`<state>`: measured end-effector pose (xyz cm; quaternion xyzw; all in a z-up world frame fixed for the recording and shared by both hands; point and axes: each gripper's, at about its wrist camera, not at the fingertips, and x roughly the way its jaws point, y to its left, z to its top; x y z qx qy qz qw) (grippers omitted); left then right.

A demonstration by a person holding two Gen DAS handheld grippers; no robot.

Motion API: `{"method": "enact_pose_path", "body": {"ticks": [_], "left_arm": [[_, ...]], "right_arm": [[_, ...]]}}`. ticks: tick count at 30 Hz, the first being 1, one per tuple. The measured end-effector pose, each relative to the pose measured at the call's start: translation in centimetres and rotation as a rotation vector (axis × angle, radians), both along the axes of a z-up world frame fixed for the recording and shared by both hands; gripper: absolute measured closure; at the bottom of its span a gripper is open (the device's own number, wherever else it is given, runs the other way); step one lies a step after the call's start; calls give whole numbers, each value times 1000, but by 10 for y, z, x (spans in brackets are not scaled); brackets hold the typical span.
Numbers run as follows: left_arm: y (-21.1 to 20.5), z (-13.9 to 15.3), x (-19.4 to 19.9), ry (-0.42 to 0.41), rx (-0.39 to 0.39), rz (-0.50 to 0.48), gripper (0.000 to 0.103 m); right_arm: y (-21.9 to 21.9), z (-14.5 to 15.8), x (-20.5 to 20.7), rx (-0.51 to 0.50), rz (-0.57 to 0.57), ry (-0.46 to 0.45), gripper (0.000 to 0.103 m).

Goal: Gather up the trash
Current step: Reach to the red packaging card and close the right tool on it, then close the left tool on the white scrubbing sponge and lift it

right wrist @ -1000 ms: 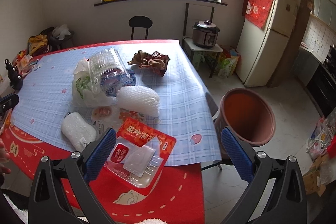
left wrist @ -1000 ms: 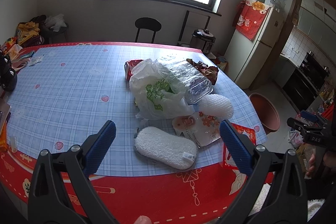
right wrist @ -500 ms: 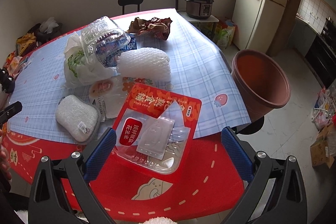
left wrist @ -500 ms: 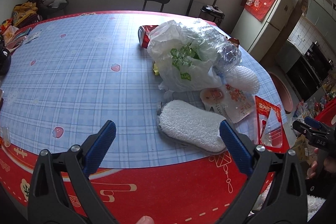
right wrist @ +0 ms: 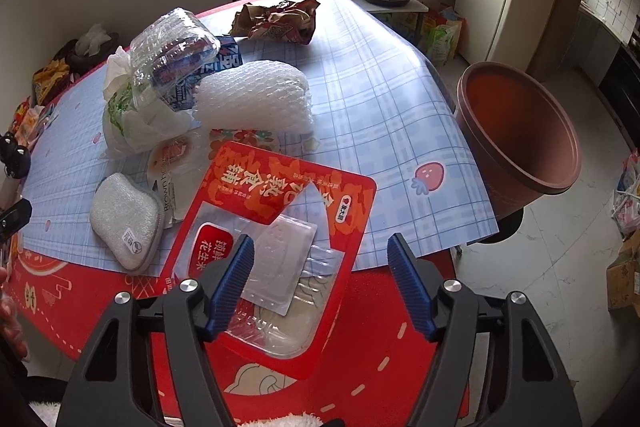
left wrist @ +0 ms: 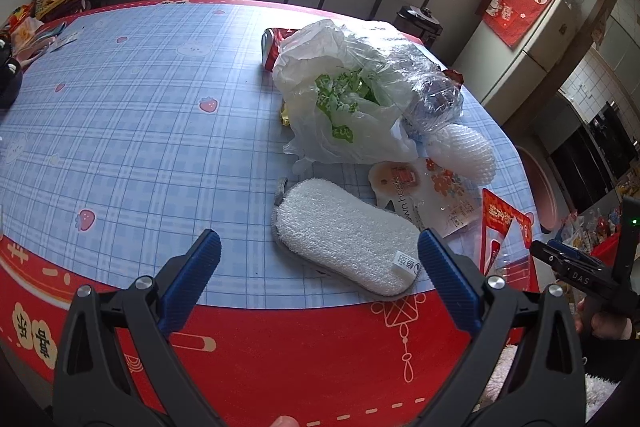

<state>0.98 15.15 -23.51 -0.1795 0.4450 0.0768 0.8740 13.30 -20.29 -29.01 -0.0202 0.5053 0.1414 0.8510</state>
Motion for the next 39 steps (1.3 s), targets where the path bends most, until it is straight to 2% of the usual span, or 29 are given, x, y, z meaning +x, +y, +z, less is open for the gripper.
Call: {"method": "enact_pose_path", "body": {"ticks": [4,12,14,15,16,19,23,26,31,35,39], "left_arm": [[-4,-6,-3,27,-26,55,6],[-20,-12,-7,63,-23,82,6],[-20,-15,-8,78,-32,92,6],[-19,-17,-8,86,-40,98,6],[-19,-20,-8,95,-49,103,6],[-18,-27,-7,116,-82,104,7],[-22,-36,-2,140,-126,83,8],[-28,-40,3,155,-140,55,15],[-30,-49,9,171,-179,39,17],[-20,-64,11,164,-296,82,28],[-7,-79,12,167,-367,161,38]], "right_arm": [[-8,-14,10,6,20,47,45],[-10,-44,21,50,79,166,60],[-7,-47,21,53,101,181,66],[-6,-48,21,58,108,186,72],[-5,-49,21,64,114,189,83],[-7,-47,21,85,118,180,91],[-12,-42,20,98,112,163,92],[-17,-42,17,112,98,158,92],[-29,-34,12,155,74,121,92],[-40,-24,8,178,56,76,92],[-48,-23,6,172,38,77,92]]}}
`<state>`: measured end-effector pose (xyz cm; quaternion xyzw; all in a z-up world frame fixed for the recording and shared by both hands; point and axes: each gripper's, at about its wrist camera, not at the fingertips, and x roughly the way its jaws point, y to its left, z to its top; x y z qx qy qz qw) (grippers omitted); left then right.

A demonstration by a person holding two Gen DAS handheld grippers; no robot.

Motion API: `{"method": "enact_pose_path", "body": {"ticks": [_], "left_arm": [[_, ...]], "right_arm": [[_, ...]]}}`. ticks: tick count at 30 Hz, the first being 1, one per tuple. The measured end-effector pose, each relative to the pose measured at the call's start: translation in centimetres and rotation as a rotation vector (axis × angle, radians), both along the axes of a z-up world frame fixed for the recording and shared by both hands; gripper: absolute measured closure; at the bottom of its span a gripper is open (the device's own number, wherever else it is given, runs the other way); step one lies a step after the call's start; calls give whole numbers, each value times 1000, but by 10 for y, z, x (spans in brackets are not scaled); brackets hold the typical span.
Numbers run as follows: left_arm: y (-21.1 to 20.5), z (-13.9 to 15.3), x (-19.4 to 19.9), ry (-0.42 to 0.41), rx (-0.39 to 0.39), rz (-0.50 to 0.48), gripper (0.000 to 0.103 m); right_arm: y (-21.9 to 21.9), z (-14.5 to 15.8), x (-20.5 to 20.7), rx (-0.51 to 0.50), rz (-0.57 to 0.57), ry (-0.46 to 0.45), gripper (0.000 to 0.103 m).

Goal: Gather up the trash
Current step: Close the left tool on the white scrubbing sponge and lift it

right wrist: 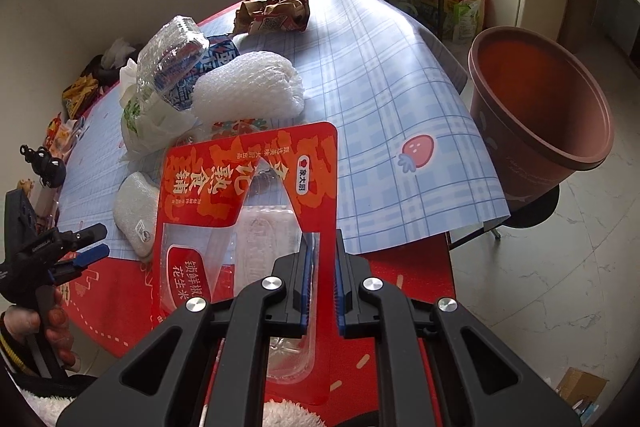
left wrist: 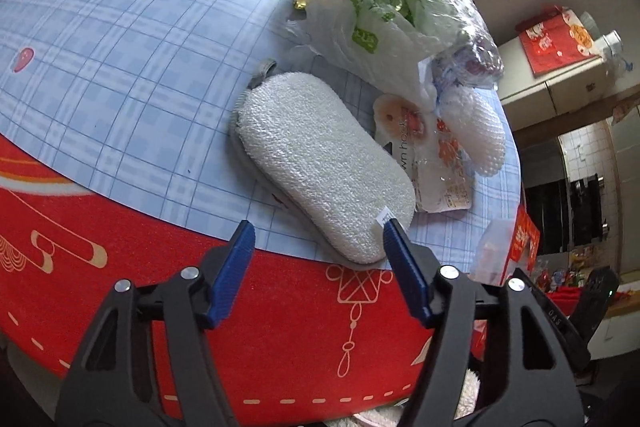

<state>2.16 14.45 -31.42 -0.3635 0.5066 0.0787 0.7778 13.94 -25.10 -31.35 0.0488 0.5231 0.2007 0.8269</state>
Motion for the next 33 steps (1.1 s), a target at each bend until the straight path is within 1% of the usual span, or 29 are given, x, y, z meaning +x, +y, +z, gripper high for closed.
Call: {"method": "enact_pose_path", "body": {"ticks": [4,9,12,16,18,19,25,28,33], "left_arm": [[5,-6,9,-31,-13,31,42],[6,-18,23,-3,16,56,43],[3,-19,31,-4,51,55,39],[-8,-19,47,6,125,21,29],[-14,-19,55,12,162,13,26],[-16,-19,58,13,176,8,23],[-33,-22,75,52,233,-13,8],[-36,-23,86,90,240,10,6],[-32,-24,109,168,243,100,6]], "right_arm": [[-5,-1,-1,-3,-12,2,92],[-6,0,-2,-8,-10,-3,92],[-6,-2,-1,-10,-12,4,92],[-6,-5,1,-13,-15,13,92],[-4,-5,2,-13,-9,16,92],[-3,-5,2,-13,-6,17,92],[-1,-5,3,-10,-4,18,92],[-4,-3,4,-5,-9,12,92],[-10,0,5,-1,-17,7,92]]}}
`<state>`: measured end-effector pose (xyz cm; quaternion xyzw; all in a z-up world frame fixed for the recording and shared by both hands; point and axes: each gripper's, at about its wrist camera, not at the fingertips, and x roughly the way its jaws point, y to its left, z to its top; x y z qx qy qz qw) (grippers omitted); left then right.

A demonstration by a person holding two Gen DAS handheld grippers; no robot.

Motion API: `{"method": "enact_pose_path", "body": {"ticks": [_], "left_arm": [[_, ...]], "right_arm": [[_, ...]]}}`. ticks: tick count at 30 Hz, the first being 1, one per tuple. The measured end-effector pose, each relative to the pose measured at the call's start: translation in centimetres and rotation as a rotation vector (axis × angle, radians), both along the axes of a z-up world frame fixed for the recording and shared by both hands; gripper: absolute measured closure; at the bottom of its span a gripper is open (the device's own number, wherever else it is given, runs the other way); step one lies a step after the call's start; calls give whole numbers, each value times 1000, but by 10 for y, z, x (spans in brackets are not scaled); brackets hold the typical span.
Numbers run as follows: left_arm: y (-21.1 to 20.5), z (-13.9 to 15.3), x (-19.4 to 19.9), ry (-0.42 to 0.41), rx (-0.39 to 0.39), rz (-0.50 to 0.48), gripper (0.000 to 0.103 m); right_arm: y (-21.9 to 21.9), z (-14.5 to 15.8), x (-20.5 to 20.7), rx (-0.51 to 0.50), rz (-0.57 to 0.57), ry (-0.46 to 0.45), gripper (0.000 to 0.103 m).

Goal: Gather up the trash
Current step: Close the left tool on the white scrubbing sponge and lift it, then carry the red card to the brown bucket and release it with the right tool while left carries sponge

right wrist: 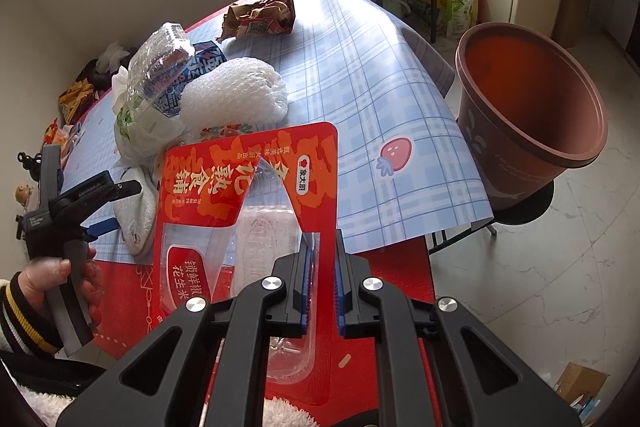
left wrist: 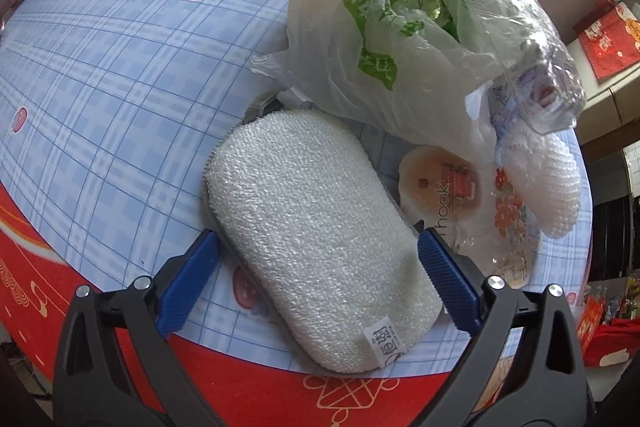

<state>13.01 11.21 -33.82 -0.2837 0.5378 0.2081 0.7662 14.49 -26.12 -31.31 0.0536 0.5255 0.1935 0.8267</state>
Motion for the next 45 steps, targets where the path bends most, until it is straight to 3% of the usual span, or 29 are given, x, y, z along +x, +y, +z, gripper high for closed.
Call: {"method": "enact_pose_path", "body": {"ticks": [4,8,20,28,34,45], "left_arm": [[-2,-2,20,64,46,51,6],[-9,-5,40,103,130,28,5],[-3,-5,24,134,141,-135,5],[11,2,-26,52,124,-237,19],[33,13,-65,-45,40,-203,22],[53,78,-115,-196,72,-223,22]], "right_arm": [[-3,2,2,1,2,-5,92],[-5,4,5,2,4,-7,92],[8,5,16,28,34,-13,92],[21,6,20,52,51,-19,92],[35,10,22,59,71,-31,92],[55,15,18,61,100,-51,92]]}}
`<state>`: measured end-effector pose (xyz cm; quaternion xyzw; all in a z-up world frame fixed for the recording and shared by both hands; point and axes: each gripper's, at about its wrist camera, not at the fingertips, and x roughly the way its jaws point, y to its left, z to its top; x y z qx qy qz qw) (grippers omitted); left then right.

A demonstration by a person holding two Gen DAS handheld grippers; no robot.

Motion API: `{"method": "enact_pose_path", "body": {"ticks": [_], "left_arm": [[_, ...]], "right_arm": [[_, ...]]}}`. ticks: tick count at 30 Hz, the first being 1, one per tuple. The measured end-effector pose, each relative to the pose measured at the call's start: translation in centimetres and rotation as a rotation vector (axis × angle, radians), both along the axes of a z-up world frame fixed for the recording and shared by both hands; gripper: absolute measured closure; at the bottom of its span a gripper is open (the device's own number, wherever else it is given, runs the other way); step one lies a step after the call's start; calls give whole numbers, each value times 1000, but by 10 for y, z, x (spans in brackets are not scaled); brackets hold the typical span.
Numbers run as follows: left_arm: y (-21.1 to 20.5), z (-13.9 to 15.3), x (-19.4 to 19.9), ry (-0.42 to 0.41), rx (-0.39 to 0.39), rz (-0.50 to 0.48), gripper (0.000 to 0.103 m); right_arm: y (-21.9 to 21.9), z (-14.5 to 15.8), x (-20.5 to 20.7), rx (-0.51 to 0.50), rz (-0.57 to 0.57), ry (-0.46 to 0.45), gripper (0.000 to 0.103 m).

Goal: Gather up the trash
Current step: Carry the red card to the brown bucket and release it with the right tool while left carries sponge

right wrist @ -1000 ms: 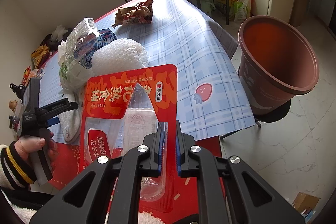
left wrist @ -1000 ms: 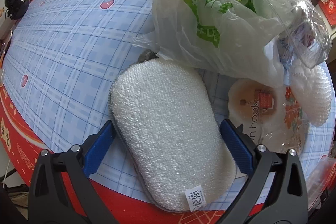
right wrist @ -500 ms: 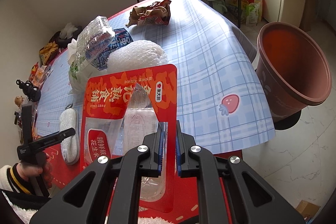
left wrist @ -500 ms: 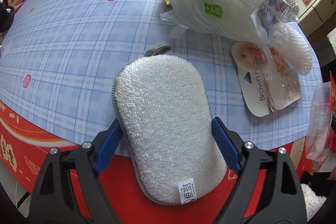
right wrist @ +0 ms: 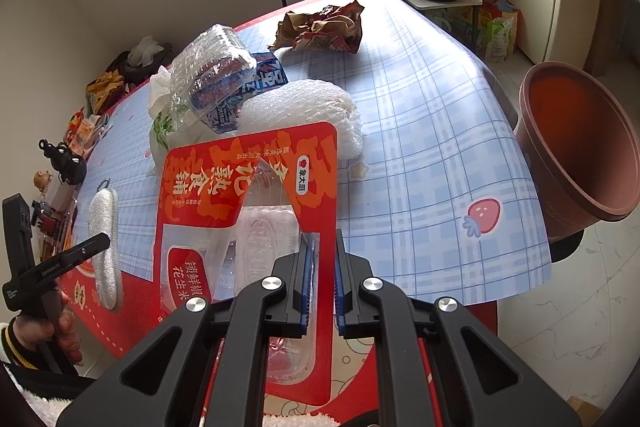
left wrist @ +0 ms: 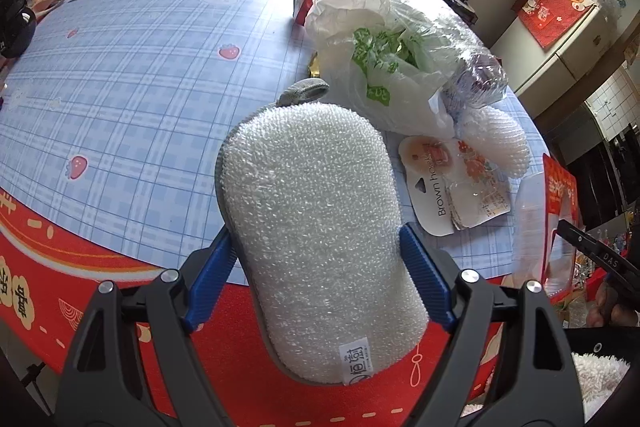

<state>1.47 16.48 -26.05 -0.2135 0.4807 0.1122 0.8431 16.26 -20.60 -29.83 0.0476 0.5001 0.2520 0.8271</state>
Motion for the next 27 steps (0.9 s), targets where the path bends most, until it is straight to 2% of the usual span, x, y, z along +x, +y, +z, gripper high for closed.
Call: {"method": "enact_pose_path", "body": {"ticks": [2,11,20,27], "left_arm": [[-4,11,-3,-23,9,-12,22],[-55,39,32,-113,26,-100,22],[-123,60,80,-160,11,-219,22],[-177,71,112,-185,19,-255,22]], "right_arm": [[-2,0,-1,4,-10,-4,92],[-44,9,0,32,-102,-47,92],[-136,7,17,55,-284,-52,92],[-212,12,66,-8,-388,-96,92]]}}
